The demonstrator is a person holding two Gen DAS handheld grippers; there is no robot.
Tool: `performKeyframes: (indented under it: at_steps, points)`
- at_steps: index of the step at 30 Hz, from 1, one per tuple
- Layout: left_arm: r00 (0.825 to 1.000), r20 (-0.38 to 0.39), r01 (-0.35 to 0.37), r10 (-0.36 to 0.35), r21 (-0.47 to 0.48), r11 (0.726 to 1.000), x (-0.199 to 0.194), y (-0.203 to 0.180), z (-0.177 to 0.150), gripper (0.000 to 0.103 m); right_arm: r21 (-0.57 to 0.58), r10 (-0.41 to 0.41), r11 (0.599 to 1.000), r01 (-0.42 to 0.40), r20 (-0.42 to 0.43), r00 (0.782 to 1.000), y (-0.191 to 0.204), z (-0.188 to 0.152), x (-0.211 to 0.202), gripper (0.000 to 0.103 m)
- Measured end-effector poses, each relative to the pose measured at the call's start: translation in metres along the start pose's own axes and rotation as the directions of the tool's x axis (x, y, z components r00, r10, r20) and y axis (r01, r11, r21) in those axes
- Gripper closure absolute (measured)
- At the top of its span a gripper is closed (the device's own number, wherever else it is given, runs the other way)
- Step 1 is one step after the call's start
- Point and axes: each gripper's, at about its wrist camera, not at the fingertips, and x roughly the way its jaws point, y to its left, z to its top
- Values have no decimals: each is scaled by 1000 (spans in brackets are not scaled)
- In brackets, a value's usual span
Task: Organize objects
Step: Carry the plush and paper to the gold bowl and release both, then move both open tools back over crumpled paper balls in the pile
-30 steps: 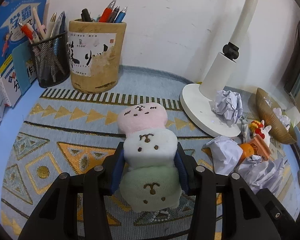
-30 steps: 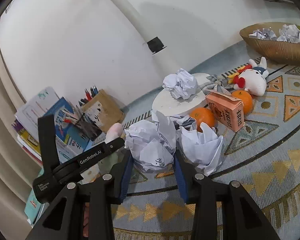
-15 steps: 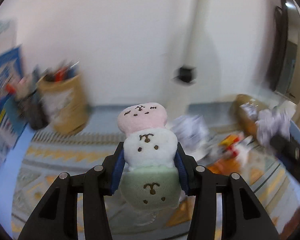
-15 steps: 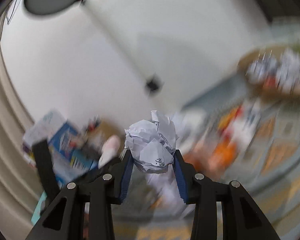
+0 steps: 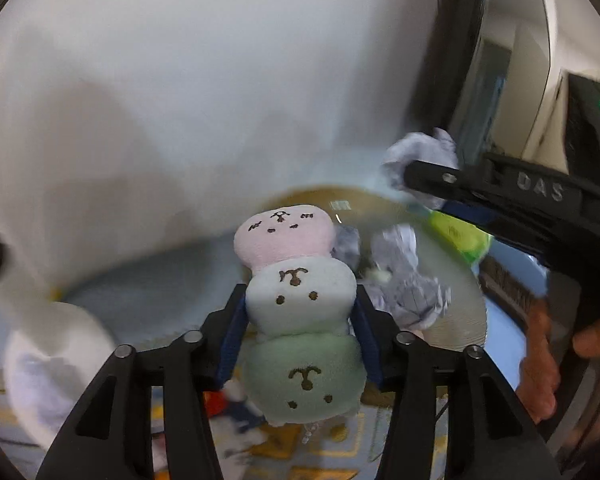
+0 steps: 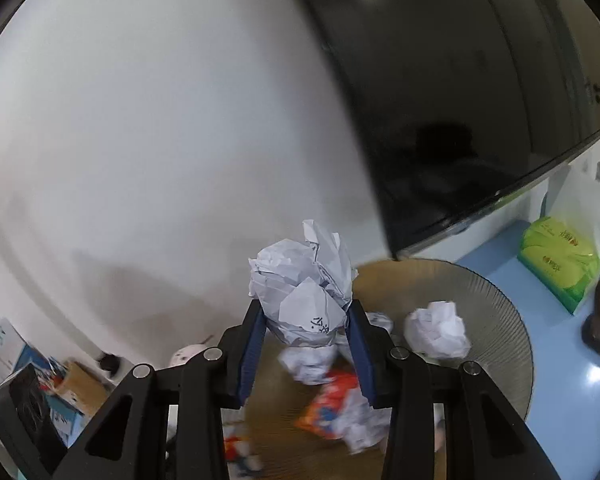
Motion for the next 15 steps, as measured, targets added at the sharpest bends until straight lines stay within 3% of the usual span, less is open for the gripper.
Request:
performKeyframes:
  at_steps: [1,2,3,4,10,15]
  points:
    - [996,-79,39,-39,1,999,17,-3,-1,14,15,-21,1000,22,-63,998,-11,3,15,42]
    - [990,-110,86,-85,-2,996,26,-5,-2,0,28,-29,999,32,-103,994,-18,4,23,21]
    - [988,-107,112,-111,2,994,28,-7,-5,1,39,-21,999,28,-163,986,-26,4,33,6]
    - [990,-97,103,-102,11,995,27,-9,-6,1,44,-12,999,21,-199,980,-32,4,39,0]
    - [997,-63,45,-42,51,998,11,-7,-11,1,13,-67,997,70,-120,990,-34,-5,19,0]
    - [1000,-2,-14,14,77,997,-44,9,-19,1,-33,-46,999,43,-110,993,6,-16,-7,0]
